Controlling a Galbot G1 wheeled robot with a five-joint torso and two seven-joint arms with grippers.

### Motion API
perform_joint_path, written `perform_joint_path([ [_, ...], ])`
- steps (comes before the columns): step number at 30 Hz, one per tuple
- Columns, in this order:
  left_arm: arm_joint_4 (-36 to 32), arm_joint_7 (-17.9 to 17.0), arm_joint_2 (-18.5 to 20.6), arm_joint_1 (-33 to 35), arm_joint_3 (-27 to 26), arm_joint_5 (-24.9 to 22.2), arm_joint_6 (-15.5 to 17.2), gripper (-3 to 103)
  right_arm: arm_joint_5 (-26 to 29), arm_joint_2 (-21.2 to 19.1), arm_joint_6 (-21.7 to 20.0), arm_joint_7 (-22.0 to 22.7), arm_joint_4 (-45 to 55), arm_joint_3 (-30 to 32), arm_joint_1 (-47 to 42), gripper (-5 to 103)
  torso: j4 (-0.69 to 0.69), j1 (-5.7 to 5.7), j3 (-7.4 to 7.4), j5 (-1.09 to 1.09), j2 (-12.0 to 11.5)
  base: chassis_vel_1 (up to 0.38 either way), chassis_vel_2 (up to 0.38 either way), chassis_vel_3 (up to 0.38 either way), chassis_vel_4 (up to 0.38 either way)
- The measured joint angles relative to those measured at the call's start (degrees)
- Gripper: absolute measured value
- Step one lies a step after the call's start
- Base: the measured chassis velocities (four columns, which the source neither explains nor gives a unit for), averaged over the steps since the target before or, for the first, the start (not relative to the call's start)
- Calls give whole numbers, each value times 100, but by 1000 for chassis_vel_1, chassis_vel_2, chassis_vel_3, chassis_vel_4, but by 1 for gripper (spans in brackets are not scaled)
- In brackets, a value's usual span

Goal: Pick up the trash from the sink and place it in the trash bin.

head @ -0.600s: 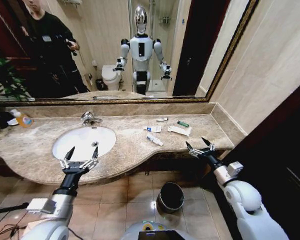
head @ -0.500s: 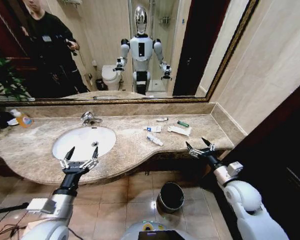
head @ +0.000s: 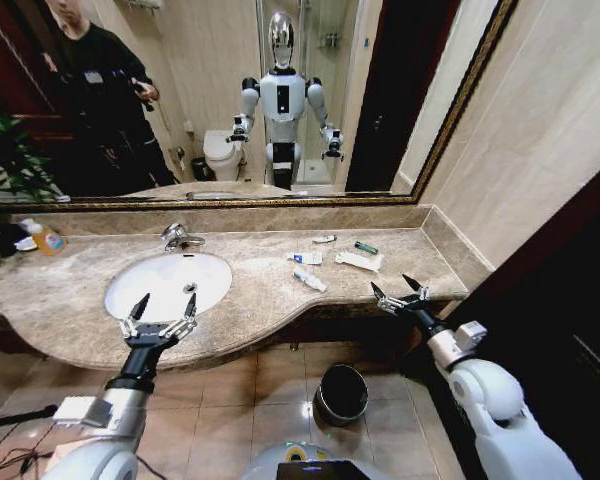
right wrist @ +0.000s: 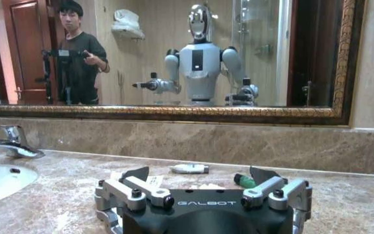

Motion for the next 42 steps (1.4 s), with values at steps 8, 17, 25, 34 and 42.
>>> perform_joint_path([
  [8,0,0,0,0,0,0,0,100,50,-86,-6,-5,-93,-43,96,100,0,0,0,0,0,0,0,0,0],
  [17,0,0,0,0,0,0,0,100,204,-219,-6,-113,-278,-60,226,100,0,0,0,0,0,0,0,0,0],
  [25,0,0,0,0,0,0,0,100,247,-329,-116,-440,-569,-138,552,100,0,0,0,0,0,0,0,0,0],
  [34,0,0,0,0,0,0,0,100,276,-405,-167,-207,-1154,-459,1015,100,0,0,0,0,0,0,0,0,0],
  [42,0,0,0,0,0,0,0,100,462,-440,-395,238,-1649,-546,1402,100,0,0,0,1,0,0,0,0,0],
])
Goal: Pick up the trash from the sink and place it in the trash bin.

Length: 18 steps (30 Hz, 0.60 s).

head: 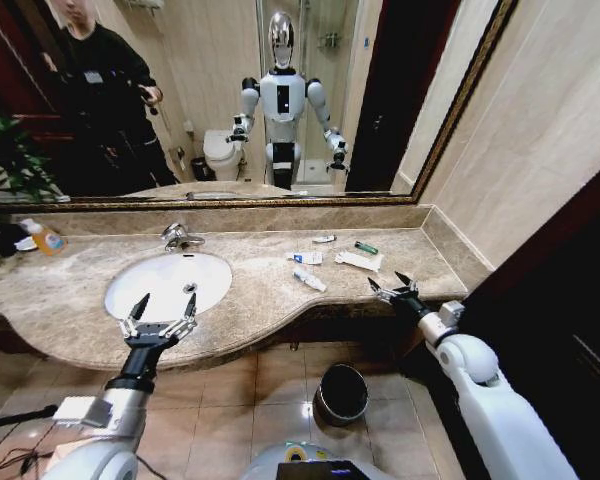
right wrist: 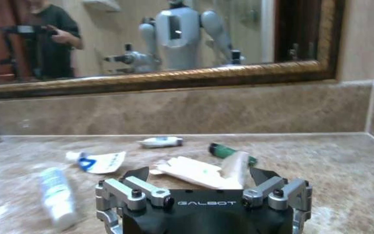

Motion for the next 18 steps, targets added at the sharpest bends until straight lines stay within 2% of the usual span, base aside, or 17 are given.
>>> perform_joint_path([
  [18,0,0,0,0,0,0,0,100,271,-139,-65,296,-1266,-681,1372,100,1,0,0,-1,0,0,0,0,0],
])
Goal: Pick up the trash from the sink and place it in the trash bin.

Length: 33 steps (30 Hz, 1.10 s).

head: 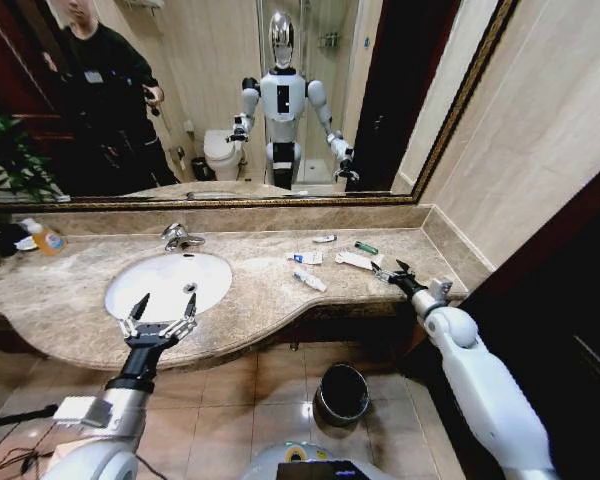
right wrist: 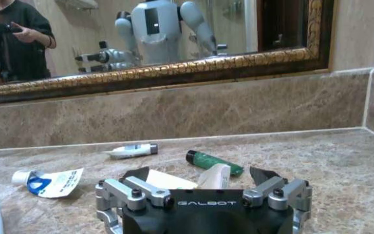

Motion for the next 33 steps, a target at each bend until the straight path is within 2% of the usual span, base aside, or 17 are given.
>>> perform_joint_path([
  [12,0,0,0,0,0,0,0,100,3,235,6,64,-644,-405,595,100,0,0,0,0,0,0,0,0,0],
  [23,0,0,0,0,0,0,0,100,-2,337,6,156,-917,-479,799,100,0,0,0,0,0,0,0,0,0],
  [25,0,0,0,0,0,0,0,100,-3,341,8,150,-919,-479,799,103,0,0,0,0,0,0,0,0,0],
  [27,0,0,0,0,0,0,0,100,-6,350,26,135,-918,-479,795,97,0,0,0,0,0,0,0,0,0],
  [28,0,0,0,0,0,0,0,100,-6,350,26,135,-918,-479,795,97,0,0,0,0,0,0,0,0,0],
  [31,0,0,0,0,0,0,0,100,-11,361,46,115,-889,-459,755,85,0,-1,0,0,0,0,0,0,0],
  [33,0,0,0,0,0,0,0,100,-12,364,47,115,-882,-452,749,85,0,-1,0,0,0,0,0,0,0],
])
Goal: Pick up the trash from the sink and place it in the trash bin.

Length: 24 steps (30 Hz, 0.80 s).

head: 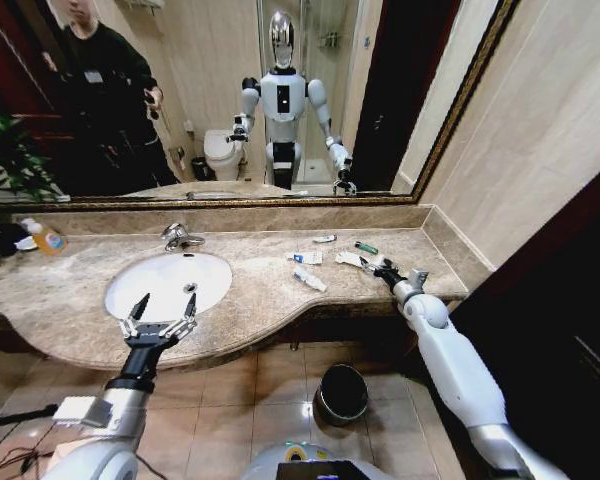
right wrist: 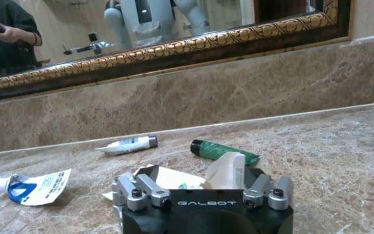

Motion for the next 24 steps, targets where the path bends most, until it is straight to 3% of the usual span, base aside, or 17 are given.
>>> perform_joint_path([
  [10,0,0,0,0,0,0,0,100,-18,4,50,9,76,18,-107,54,0,0,0,0,0,0,0,0,0],
  [15,0,0,0,0,0,0,0,100,-41,22,51,10,140,18,-152,46,0,0,0,0,0,0,0,0,0],
  [24,0,0,0,0,0,0,0,100,-73,34,41,28,306,18,-233,19,0,0,0,0,1,0,0,0,0],
])
